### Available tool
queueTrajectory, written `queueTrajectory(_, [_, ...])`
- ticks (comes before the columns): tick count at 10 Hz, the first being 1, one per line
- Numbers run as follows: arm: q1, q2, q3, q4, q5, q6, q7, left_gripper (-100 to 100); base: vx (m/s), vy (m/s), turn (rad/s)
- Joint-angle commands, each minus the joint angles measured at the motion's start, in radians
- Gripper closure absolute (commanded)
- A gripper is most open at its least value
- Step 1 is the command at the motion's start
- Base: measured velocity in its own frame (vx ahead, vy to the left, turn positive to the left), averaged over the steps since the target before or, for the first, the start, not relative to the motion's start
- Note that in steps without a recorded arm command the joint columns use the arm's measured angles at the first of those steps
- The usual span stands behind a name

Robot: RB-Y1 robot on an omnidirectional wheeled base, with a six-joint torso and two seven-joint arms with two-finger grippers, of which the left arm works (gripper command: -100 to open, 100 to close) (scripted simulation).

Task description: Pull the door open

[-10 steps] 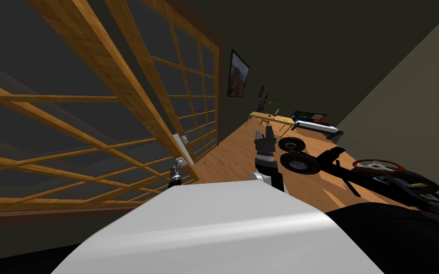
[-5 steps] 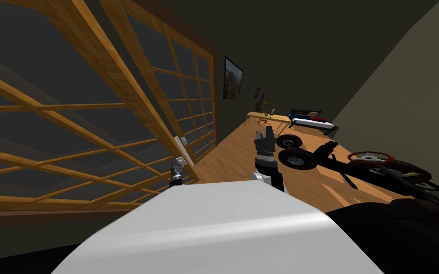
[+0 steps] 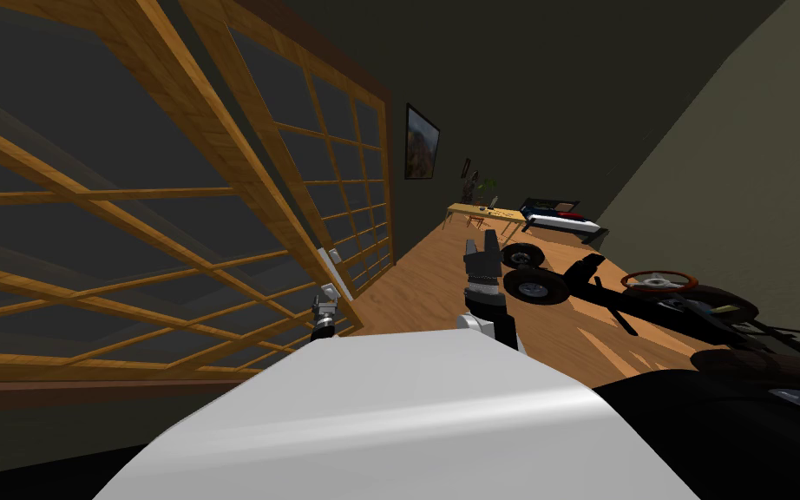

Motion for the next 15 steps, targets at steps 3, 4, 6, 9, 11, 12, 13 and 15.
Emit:
queueTrajectory(3, [0.002, -0.008, -0.019, -0.015, 0.038, 0.001, 0.091, -100, -0.061, 0.002, -0.032])
queueTrajectory(4, [0.002, -0.012, -0.029, -0.019, 0.056, 0.000, 0.127, -100, -0.050, -0.003, -0.034])
queueTrajectory(6, [0.002, -0.016, -0.039, -0.024, 0.075, -0.002, 0.172, -100, -0.047, 0.000, -0.023])
queueTrajectory(9, [0.002, -0.023, -0.058, -0.033, 0.112, -0.004, 0.248, -100, -0.067, 0.003, -0.035])
queueTrajectory(11, [0.002, -0.027, -0.067, -0.038, 0.130, -0.005, 0.294, -100, -0.049, 0.006, -0.024])
queueTrajectory(12, [0.001, -0.031, -0.077, -0.042, 0.147, -0.006, 0.320, -100, -0.064, 0.017, -0.056])
queueTrajectory(13, [0.001, -0.031, -0.077, -0.042, 0.147, -0.006, 0.334, -100, -0.048, 0.013, -0.022])
queueTrajectory(15, [0.001, -0.037, -0.094, -0.051, 0.180, -0.008, 0.399, -100, -0.070, 0.005, -0.038])
